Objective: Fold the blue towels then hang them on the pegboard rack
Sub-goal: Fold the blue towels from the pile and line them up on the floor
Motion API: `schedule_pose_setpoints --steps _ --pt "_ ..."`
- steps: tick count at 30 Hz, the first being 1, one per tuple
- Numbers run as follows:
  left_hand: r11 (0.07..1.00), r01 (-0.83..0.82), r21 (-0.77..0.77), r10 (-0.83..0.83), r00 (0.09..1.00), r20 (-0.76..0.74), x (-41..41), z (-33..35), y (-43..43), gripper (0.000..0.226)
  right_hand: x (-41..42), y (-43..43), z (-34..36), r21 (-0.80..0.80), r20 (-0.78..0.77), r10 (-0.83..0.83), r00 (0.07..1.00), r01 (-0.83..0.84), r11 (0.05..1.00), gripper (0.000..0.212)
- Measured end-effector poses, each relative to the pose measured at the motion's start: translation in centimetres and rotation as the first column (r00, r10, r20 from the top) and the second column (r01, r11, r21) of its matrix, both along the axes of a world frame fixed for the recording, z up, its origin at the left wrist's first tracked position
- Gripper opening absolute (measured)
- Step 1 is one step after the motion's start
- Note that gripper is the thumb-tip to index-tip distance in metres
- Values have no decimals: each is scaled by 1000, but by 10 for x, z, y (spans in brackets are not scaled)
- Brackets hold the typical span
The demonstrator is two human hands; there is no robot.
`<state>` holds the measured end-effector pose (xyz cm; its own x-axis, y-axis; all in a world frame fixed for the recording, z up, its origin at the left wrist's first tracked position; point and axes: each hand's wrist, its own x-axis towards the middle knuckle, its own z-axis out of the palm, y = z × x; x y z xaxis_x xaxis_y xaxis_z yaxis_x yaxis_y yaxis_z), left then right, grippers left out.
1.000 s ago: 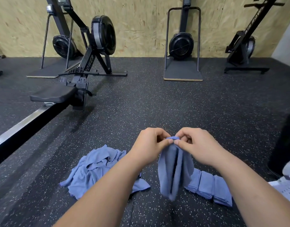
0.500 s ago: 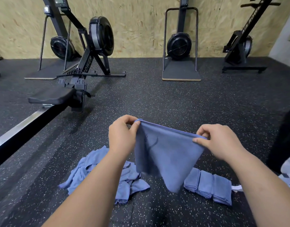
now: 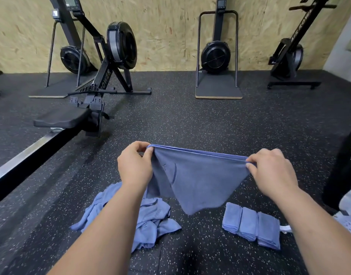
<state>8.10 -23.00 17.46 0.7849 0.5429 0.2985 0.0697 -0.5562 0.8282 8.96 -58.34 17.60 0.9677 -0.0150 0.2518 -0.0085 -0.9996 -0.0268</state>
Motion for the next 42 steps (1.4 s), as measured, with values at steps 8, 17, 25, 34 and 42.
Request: schedule_pose_setpoints --steps 8,17,25,34,42 --pt "999 40 23 -40 999 -16 -2 2 0 15 0 -7 -3 46 35 -114 993 112 993 22" --pt "997 76 14 -75 996 -39 -1 2 1 8 1 -11 5 369 238 -176 955 79 926 16" --pt "996 84 -18 -85 996 -40 3 -5 5 12 2 -12 15 535 330 -168 929 -37 844 22" --pt "986 144 -88 -152 985 -86 6 -10 9 10 8 -26 12 617 224 -156 962 -16 787 9" --pt "789 402 -463 -462 887 -18 5 -11 19 8 17 -31 9 994 35 -212 977 -13 106 21"
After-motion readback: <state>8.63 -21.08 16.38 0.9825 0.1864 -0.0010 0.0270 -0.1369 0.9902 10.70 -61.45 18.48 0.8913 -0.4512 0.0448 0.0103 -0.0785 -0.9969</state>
